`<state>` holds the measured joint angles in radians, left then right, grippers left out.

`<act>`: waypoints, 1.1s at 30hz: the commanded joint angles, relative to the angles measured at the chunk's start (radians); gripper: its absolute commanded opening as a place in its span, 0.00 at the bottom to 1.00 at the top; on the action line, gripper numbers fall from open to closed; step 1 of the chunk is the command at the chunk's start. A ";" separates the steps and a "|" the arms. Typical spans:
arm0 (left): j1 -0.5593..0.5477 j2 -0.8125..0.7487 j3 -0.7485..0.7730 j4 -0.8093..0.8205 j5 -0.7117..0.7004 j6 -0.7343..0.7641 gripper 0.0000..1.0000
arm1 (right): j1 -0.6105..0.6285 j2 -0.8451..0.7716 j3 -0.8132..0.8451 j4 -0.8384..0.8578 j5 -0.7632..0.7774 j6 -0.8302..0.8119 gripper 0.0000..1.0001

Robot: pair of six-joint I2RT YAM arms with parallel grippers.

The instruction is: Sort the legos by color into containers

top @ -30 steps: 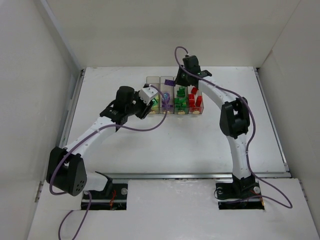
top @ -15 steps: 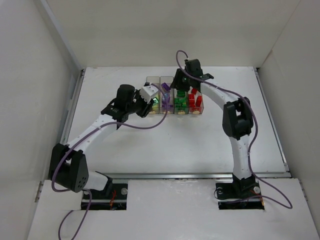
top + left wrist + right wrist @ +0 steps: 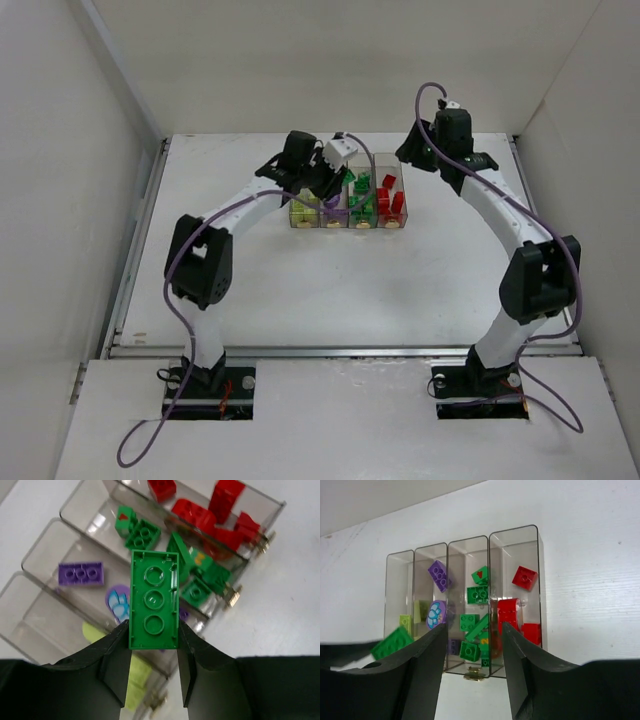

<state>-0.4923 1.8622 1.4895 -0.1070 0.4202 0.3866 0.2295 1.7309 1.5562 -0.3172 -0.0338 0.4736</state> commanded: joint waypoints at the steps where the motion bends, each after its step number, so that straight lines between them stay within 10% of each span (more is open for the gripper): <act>1: -0.038 0.109 0.181 -0.022 0.032 -0.014 0.00 | 0.002 -0.036 -0.056 0.020 0.066 -0.038 0.53; 13: -0.103 0.428 0.502 -0.019 -0.037 -0.205 0.00 | -0.120 -0.116 -0.108 -0.031 0.052 -0.079 0.56; 33: -0.039 0.393 0.376 0.184 0.014 -0.776 0.00 | -0.130 -0.106 -0.073 -0.023 -0.048 -0.167 0.57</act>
<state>-0.5476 2.3402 1.8759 0.0109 0.4526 -0.2653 0.1047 1.6413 1.4410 -0.3664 -0.0605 0.3309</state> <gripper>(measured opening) 0.334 0.569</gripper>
